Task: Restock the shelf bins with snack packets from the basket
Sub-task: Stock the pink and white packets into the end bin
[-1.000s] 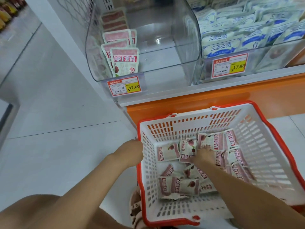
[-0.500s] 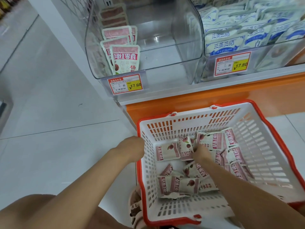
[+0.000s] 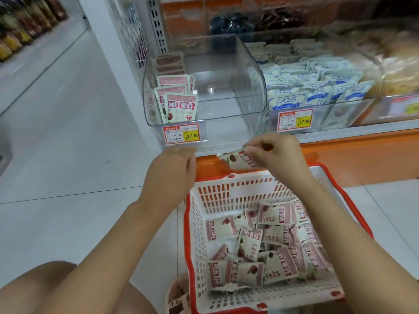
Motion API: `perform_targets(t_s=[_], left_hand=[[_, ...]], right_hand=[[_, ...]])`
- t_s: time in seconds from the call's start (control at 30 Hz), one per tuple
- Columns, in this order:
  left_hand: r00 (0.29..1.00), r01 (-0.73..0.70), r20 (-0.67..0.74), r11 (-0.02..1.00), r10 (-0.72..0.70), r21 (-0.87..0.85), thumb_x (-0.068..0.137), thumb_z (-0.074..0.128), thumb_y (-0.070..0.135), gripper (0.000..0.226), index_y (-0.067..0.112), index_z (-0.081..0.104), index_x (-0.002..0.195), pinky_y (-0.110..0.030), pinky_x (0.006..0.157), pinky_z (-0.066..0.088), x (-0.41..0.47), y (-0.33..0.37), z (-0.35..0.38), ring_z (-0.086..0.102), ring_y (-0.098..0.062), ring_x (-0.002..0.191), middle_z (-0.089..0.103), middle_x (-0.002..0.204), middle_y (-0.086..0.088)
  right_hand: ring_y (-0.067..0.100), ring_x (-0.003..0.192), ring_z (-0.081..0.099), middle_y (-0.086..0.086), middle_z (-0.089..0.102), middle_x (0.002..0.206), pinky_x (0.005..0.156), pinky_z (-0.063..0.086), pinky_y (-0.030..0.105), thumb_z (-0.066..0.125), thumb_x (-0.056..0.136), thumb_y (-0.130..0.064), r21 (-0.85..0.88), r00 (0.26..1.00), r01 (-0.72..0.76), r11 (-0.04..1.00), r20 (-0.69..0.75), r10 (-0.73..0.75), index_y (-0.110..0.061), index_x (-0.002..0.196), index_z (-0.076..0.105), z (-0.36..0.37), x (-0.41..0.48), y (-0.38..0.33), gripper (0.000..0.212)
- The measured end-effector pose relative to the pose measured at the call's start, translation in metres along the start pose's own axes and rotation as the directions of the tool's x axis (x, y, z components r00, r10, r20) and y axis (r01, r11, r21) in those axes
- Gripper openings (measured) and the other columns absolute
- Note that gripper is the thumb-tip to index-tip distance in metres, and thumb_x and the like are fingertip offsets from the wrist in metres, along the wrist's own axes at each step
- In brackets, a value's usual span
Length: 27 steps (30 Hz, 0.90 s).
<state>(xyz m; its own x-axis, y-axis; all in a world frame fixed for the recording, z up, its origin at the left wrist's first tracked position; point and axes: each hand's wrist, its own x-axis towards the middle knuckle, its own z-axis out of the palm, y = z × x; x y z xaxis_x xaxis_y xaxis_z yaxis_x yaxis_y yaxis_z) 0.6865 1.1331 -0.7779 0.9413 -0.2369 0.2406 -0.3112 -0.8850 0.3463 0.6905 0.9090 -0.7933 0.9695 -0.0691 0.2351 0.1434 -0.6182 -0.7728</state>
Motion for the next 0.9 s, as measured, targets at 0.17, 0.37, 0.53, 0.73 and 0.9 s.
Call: perform_targets(t_s=[0.17, 0.37, 0.53, 0.73, 0.9], left_hand=[[0.992, 0.052, -0.113, 0.998, -0.054, -0.018, 0.099, 0.040, 0.023, 0.041, 0.014, 0.047, 0.139, -0.032, 0.108, 0.032, 0.005, -0.003, -0.014, 0.045, -0.022, 0.130, 0.049, 0.141, -0.006], [0.993, 0.102, 0.044, 0.991, -0.106, 0.086, 0.102, 0.030, 0.026, 0.051, 0.019, 0.018, 0.151, -0.027, 0.115, 0.019, 0.010, -0.007, -0.010, 0.020, -0.013, 0.144, 0.019, 0.158, 0.003], [0.992, 0.091, 0.078, 0.989, -0.100, 0.112, 0.104, 0.026, 0.029, 0.052, 0.021, 0.008, 0.152, -0.022, 0.114, 0.014, 0.011, -0.007, -0.013, 0.011, -0.009, 0.145, 0.009, 0.160, 0.007], [0.991, 0.103, 0.077, 0.994, -0.105, 0.034, 0.104, 0.025, 0.032, 0.052, 0.025, 0.006, 0.152, -0.023, 0.114, 0.015, 0.012, -0.014, -0.010, 0.013, -0.009, 0.145, 0.006, 0.159, 0.009], [0.990, 0.112, 0.086, 0.994, -0.110, -0.012, 0.104, 0.024, 0.034, 0.052, 0.029, 0.004, 0.152, -0.021, 0.113, 0.014, 0.008, -0.019, -0.008, 0.013, -0.007, 0.145, 0.003, 0.159, 0.013]], right_hand=[[-0.005, 0.060, 0.056, -0.020, 0.063, 0.065, 0.061, 0.045, 0.011, 0.076, 0.078, -0.021, 0.030, 0.986, 0.124, 0.992, -0.118, -0.119, -0.029, 0.081, 0.074, -0.041, 0.043, -0.087, 0.009], [0.001, 0.070, 0.062, -0.011, 0.066, 0.072, 0.067, 0.049, 0.016, 0.073, 0.079, -0.023, -0.132, 0.958, 0.274, 0.953, -0.055, -0.283, -0.022, 0.085, 0.077, -0.028, 0.114, -0.147, 0.008], [0.000, 0.066, 0.060, -0.010, 0.066, 0.072, 0.067, 0.052, 0.018, 0.077, 0.078, -0.020, -0.299, 0.953, 0.252, 0.920, 0.241, -0.183, -0.020, 0.085, 0.076, 0.028, 0.158, -0.147, 0.007], [0.009, 0.074, 0.065, 0.001, 0.074, 0.084, 0.069, 0.052, 0.025, 0.081, 0.073, -0.015, -0.348, 0.901, 0.316, 0.882, 0.402, -0.164, -0.011, 0.087, 0.077, 0.092, 0.174, -0.128, 0.015], [0.008, 0.069, 0.062, 0.003, 0.075, 0.083, 0.066, 0.049, 0.021, 0.079, 0.074, -0.013, -0.225, 0.897, 0.338, 0.914, 0.371, -0.241, -0.010, 0.087, 0.078, 0.113, 0.174, -0.120, 0.014]])
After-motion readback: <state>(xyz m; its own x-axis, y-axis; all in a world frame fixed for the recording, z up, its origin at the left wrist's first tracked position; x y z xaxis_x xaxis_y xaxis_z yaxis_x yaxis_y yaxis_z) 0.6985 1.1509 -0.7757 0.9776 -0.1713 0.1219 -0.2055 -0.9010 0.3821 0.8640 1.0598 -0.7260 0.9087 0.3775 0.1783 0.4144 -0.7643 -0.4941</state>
